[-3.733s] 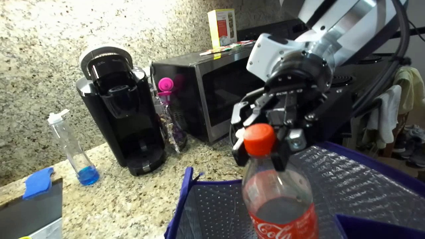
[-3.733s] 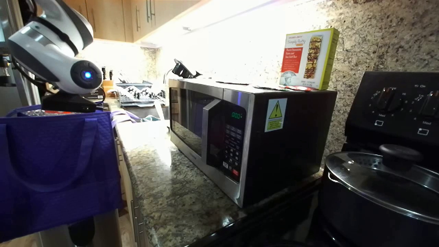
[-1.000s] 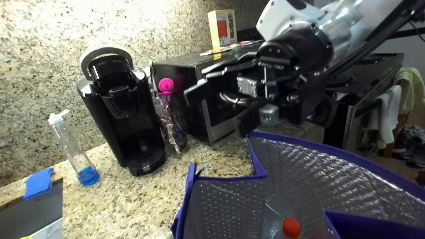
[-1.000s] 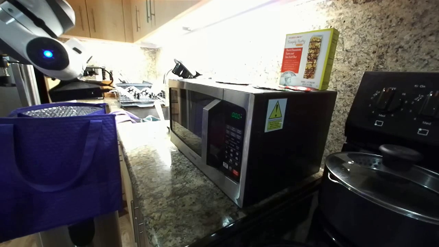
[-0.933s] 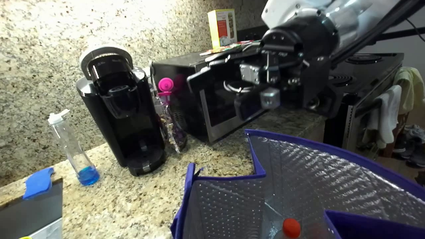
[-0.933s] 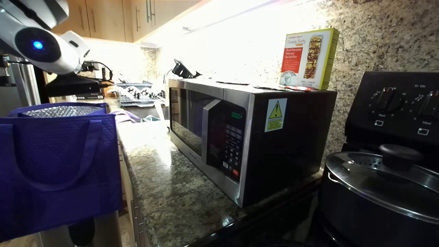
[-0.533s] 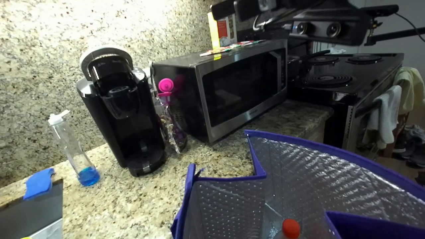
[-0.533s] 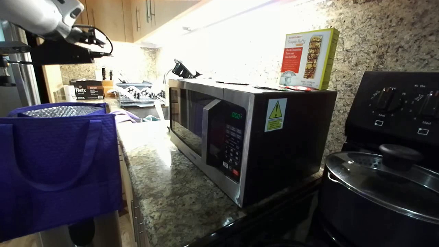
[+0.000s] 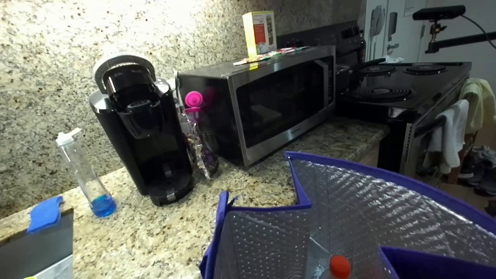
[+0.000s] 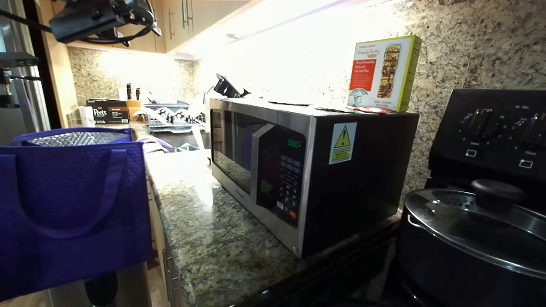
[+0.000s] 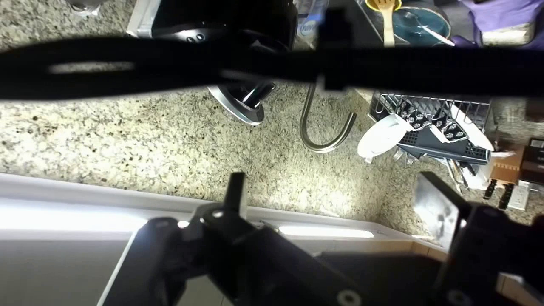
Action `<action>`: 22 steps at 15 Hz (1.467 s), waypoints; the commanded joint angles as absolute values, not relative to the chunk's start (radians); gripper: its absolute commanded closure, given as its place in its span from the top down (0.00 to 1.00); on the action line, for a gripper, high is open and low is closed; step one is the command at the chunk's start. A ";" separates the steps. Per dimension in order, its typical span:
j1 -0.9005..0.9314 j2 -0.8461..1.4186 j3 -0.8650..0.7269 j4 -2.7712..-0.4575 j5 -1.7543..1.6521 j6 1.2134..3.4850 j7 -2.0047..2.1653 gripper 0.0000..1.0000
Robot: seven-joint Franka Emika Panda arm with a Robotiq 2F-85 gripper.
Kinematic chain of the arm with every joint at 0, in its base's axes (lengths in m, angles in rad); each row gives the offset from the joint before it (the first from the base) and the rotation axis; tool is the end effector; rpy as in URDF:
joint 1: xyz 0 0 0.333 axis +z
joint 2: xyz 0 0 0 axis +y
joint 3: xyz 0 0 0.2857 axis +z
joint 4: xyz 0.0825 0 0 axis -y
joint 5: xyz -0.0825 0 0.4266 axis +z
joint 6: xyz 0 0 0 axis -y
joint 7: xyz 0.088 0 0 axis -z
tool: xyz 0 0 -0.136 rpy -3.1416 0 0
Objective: Put the coca-cola bottle in the bag
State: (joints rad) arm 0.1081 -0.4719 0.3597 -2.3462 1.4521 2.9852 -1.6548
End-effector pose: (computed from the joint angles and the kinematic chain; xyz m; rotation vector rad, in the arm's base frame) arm 0.4903 0.1886 0.5337 -2.2668 -1.0328 -1.7030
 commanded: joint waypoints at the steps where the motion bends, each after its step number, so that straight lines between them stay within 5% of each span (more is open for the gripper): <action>1: 0.109 -0.467 0.359 -2.346 1.453 2.984 -1.655 1.00; 6: 0.097 -0.490 0.357 -2.370 1.371 2.931 -1.601 1.00; 13: -0.371 -0.676 0.565 -2.410 0.710 2.456 -1.076 1.00; 19: -0.029 -0.568 0.218 -2.117 0.307 1.971 -0.976 1.00; 22: 0.088 -0.598 0.130 -2.134 0.280 1.992 -0.952 1.00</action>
State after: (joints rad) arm -0.0033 -0.6084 0.1907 -2.1319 0.3352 1.9764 -0.9940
